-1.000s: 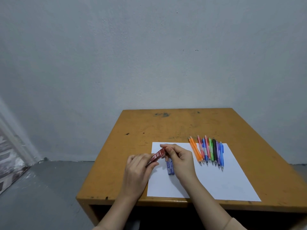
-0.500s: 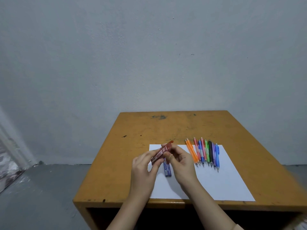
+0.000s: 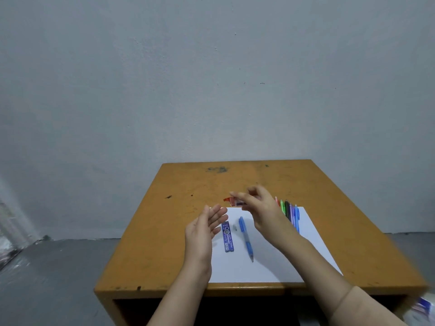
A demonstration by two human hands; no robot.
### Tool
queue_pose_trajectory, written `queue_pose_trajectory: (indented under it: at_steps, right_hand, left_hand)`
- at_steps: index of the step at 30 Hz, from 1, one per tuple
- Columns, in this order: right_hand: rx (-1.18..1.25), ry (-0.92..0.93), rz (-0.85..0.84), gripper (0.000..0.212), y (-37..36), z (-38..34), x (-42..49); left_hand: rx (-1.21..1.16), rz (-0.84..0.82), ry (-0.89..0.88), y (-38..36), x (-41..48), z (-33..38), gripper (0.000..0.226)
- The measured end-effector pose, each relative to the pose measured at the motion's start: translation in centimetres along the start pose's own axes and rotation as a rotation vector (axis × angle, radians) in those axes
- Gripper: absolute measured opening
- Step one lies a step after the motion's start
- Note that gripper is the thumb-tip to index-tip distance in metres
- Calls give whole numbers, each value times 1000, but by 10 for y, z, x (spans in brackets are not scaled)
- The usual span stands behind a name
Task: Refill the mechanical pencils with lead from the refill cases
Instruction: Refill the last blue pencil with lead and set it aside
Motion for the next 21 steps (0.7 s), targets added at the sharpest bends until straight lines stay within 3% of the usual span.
queue_pose_trajectory:
  at_steps: [2,4,6,8,10,12,15,17,19,21]
  right_hand:
    - [-43,20,-22,44,2,5,1]
    - [-268,156,-4,88,3,8,0]
    - [-309,226,26,105,8,9,-1]
    - [-252,204,14,106,12,10,7]
    - [-220,60,-65,112,12,15,17]
    - [-179,12,-112,99,15,16,18]
    - [-332,315,21,63,25,1,2]
    - [-387,430,56,52,25,0,-4]
    - [-401,451,54,59,25,-2,-3]
    - [-424,442,47,83,25,-4,-2]
  left_hand:
    - [-57,-27,38,-3,0,0,38]
    - [-107,-60,76,-7,0,1,41]
    - [-129,-82,103,-11,0,2,43]
    - [-122,-92,127,-14,0,2,46]
    - [-91,-106,164,-17,0,0,49]
    - [-63,-129,202,-21,-1,-2,55]
    - [-50,-159,227,-23,0,-1,61]
    - [-41,-169,247,-24,1,0,63]
    - [-31,-171,256,-24,2,0,64]
    - [-25,-165,255,-24,2,0,63]
Point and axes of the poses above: each hand's wrist, its own x-axis towards the middle knuckle, its own y-axis out of the back of the hand, z = x × y, the point moved 5 cm from there along x, towards the middle knuckle, and after that the axes turned 2 degrees about -z, right-handed, at the moved point
